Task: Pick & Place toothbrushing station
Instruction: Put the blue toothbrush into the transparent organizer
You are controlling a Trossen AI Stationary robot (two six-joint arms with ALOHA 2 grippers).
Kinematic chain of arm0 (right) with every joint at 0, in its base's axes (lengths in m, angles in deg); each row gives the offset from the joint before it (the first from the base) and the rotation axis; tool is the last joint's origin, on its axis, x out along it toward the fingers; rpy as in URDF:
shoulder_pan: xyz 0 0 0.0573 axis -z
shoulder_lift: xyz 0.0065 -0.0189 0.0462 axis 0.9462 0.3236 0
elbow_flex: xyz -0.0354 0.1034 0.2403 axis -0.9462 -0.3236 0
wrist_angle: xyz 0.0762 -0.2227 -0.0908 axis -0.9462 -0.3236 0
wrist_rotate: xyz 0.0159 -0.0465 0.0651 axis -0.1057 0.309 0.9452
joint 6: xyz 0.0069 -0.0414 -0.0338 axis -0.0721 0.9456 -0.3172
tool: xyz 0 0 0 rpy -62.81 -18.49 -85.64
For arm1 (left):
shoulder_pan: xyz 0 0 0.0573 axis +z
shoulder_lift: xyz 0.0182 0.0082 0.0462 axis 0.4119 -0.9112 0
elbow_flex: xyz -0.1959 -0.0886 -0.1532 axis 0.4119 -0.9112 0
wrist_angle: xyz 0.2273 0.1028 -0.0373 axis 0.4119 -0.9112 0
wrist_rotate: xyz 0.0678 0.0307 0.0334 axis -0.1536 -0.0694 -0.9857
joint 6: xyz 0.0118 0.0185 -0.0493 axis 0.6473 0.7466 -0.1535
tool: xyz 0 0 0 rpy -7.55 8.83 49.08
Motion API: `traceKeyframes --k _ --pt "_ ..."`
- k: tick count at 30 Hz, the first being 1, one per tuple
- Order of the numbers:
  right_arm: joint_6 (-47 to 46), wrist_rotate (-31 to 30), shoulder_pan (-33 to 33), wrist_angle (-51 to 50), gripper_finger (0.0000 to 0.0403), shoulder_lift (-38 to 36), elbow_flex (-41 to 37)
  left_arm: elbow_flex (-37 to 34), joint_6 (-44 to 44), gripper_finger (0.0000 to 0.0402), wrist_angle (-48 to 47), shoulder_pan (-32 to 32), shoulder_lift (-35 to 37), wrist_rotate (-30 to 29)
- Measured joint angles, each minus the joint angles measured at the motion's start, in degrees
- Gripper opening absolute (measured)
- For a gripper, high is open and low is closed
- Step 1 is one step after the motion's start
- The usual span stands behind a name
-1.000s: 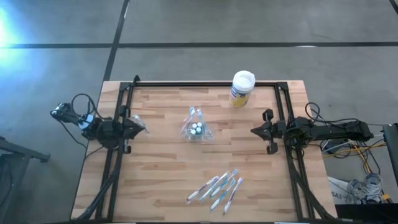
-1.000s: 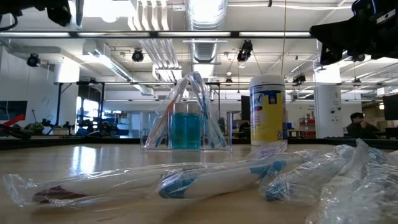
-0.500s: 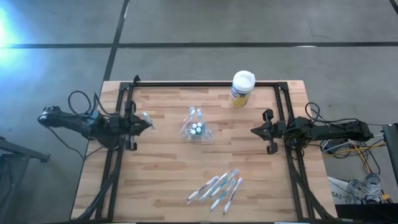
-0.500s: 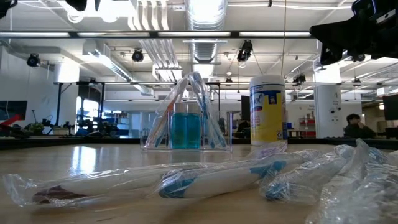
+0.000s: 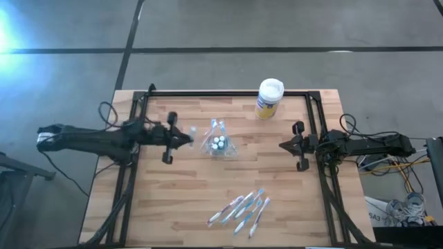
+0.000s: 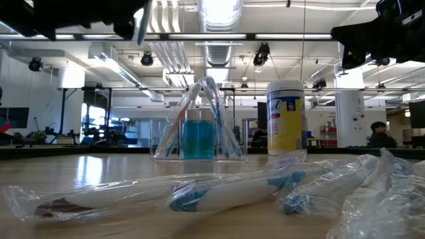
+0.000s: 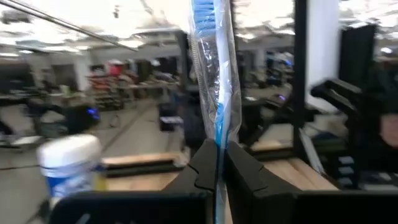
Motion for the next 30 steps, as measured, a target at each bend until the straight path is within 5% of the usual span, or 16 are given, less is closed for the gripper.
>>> traceKeyframes --k 4,30 --pt "-0.05 0.01 -0.01 -0.02 0.0008 0.03 0.00 -1.77 -0.54 0.0013 9.92 0.80 -5.31 1.41" --pt "-0.21 0.01 -0.01 -0.07 0.0008 0.01 0.00 -2.57 -2.19 0.0013 29.52 8.33 -32.68 3.48"
